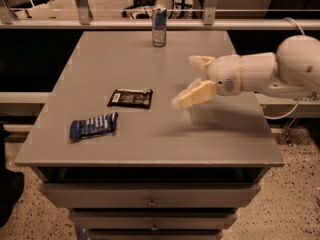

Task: Move rxbar chocolate near rxbar blueberry

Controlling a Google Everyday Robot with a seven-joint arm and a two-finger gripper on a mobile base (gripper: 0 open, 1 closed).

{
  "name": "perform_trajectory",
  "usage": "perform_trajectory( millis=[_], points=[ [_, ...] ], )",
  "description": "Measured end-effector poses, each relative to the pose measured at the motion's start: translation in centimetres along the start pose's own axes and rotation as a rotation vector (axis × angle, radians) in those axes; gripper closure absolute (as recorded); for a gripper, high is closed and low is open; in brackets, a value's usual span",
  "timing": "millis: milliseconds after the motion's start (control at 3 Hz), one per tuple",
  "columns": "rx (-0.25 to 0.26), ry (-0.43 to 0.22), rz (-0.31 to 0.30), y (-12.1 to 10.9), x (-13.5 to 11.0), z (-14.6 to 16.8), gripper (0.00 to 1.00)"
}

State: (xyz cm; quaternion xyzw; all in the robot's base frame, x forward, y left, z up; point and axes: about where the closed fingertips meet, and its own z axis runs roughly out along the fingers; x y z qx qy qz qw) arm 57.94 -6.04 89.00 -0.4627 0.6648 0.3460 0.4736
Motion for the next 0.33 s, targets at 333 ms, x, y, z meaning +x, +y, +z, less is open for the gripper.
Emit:
perform_trajectory(
  millis=[333],
  points=[
    [0.082,-0.034,-0.021,-0.9,1.26,-8.58,0.0]
  ],
)
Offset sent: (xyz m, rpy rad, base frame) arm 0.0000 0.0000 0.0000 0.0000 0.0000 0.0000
